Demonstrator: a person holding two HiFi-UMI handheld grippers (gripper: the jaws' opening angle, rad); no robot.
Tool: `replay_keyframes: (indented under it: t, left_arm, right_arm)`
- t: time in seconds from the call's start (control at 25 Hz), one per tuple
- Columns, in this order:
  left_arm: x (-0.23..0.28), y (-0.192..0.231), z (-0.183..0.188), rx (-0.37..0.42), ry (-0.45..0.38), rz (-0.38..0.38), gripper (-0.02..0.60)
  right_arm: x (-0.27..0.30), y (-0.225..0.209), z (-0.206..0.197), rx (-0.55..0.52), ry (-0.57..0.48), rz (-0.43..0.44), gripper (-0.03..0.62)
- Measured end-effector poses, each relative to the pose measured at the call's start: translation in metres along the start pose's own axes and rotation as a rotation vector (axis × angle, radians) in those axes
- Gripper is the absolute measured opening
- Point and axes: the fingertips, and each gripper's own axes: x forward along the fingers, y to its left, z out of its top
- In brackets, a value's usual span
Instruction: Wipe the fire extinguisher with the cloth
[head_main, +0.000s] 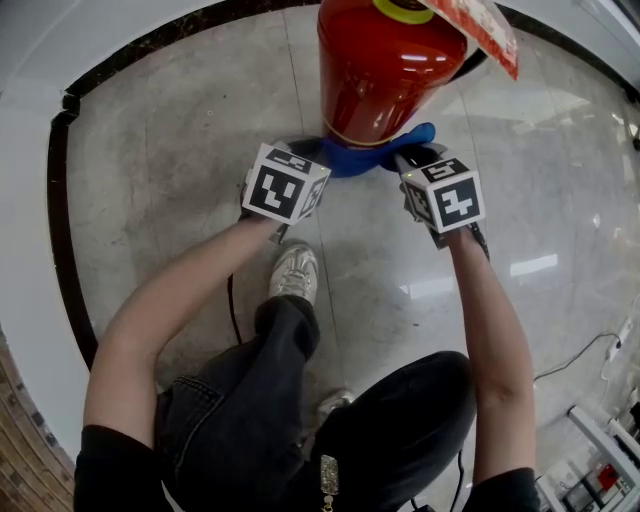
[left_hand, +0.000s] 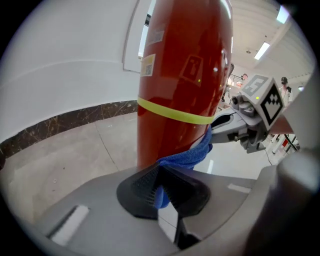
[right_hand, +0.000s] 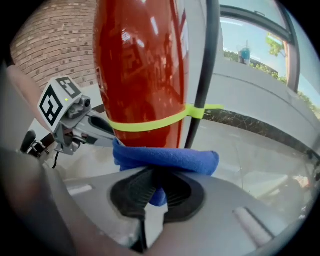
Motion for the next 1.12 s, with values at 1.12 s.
replay_keyframes:
  t: [1.12]
  left_arm:
    - [0.015, -0.041, -0.007, -0.057, 0.029, -0.095, 0.012]
  right_arm:
    - [0.056, -0.046, -0.030, 0.141, 0.027, -0.044, 0.024]
